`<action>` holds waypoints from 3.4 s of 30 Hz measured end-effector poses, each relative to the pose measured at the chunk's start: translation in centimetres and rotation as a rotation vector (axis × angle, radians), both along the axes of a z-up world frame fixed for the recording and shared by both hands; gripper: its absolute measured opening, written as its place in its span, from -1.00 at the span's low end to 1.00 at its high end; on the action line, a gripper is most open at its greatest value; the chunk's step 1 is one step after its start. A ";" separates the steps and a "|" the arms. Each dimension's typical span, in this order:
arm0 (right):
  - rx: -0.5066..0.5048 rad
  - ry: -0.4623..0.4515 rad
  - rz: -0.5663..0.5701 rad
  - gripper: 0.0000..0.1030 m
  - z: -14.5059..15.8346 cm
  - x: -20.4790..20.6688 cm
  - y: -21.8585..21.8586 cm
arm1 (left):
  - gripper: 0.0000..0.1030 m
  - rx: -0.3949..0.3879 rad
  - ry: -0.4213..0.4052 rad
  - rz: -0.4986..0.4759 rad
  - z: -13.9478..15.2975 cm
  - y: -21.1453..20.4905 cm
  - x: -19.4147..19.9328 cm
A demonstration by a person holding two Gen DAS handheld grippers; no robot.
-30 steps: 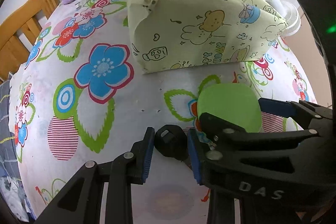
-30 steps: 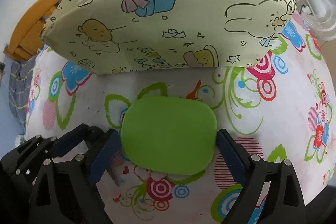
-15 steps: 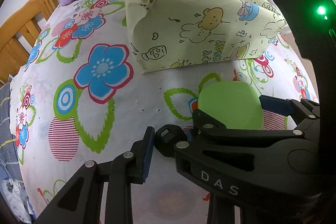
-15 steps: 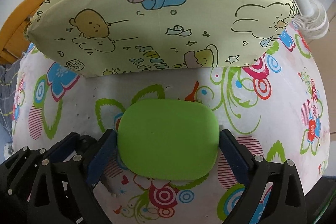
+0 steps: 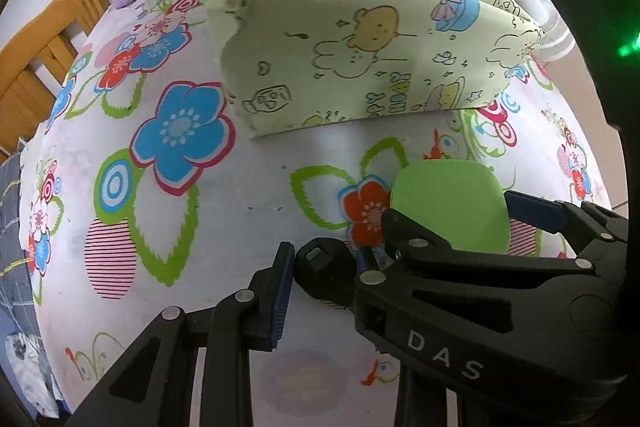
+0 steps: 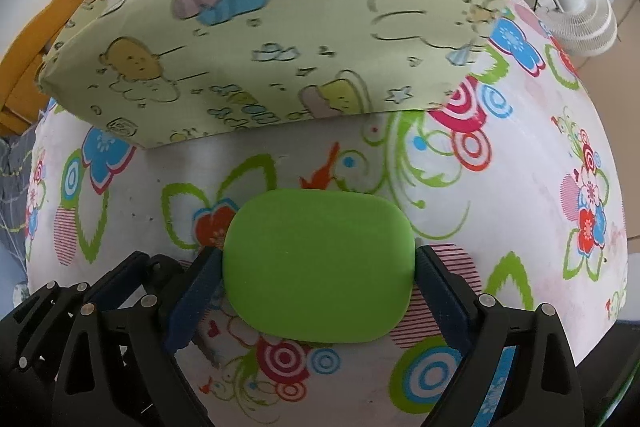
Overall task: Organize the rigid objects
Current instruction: 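Lift the key with the left gripper while the right lifts the green lid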
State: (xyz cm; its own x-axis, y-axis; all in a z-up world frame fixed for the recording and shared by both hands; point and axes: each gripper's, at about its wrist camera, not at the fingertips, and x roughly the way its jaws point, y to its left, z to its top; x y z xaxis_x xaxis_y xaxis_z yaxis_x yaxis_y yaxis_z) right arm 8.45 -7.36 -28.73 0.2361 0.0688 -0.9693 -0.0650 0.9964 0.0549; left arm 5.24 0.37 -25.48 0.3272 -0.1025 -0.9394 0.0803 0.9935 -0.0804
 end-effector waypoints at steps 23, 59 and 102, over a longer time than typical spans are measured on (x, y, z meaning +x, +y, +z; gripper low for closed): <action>0.056 -0.071 -0.013 0.85 4.9 1.4 -7.7 | -0.38 -0.038 -0.034 0.013 4.2 -3.2 1.8; 0.030 -0.189 0.030 0.85 10.5 1.1 -9.2 | -0.16 -0.046 -0.110 0.037 6.6 -3.6 1.4; 0.011 -0.059 0.034 0.85 3.5 0.8 -8.9 | -0.39 0.035 -0.015 0.012 0.6 -6.4 0.0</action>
State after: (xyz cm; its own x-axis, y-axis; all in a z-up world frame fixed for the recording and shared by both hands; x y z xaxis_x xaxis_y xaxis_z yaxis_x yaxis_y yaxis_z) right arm 9.21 -16.28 -25.23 0.2899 0.0882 -0.9530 -0.1017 0.9929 0.0609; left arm 5.28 -6.04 -24.93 0.3421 -0.0656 -0.9374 0.0690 0.9966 -0.0446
